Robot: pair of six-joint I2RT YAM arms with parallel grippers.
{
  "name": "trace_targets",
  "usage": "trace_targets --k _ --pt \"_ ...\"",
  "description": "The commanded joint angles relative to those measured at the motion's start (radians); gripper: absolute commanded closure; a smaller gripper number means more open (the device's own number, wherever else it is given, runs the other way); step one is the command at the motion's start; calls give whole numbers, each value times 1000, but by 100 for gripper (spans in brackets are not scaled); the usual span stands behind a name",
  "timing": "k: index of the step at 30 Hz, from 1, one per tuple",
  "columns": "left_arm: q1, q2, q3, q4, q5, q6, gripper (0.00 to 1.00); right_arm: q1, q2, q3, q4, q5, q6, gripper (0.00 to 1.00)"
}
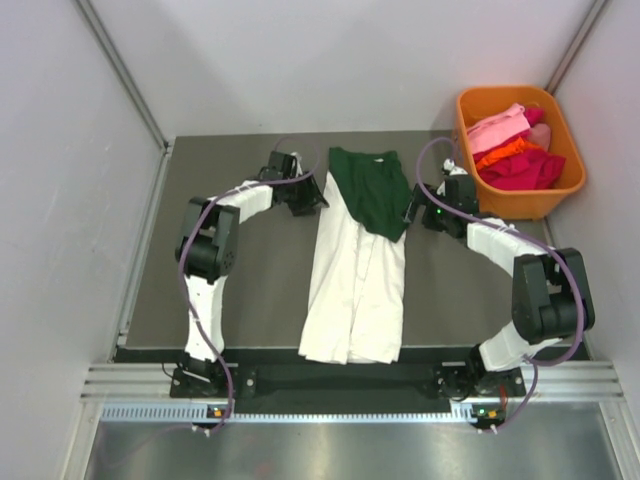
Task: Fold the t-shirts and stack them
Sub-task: Fold the tshirt
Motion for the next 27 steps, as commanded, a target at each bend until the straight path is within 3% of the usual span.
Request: trace_targets --k 1,7,12,15,20,27 --pt "15 119 120 -28 49 8 45 -8 -38 -4 37 -3 3 0" --pt "48 303 359 -64 83 -30 51 -8 -33 -4 37 -7 5 0" --pt "53 373 458 -116 100 -40 60 -8 -36 -7 37 -15 6 0" --pt "55 369 453 -114 101 -40 72 -8 -33 -4 37 -18 6 0" --pt "62 344 386 -56 146 -60 100 -8 -26 -4 37 -26 8 0" --pt "117 219 242 47 154 -90 100 -8 8 11 37 -23 8 0"
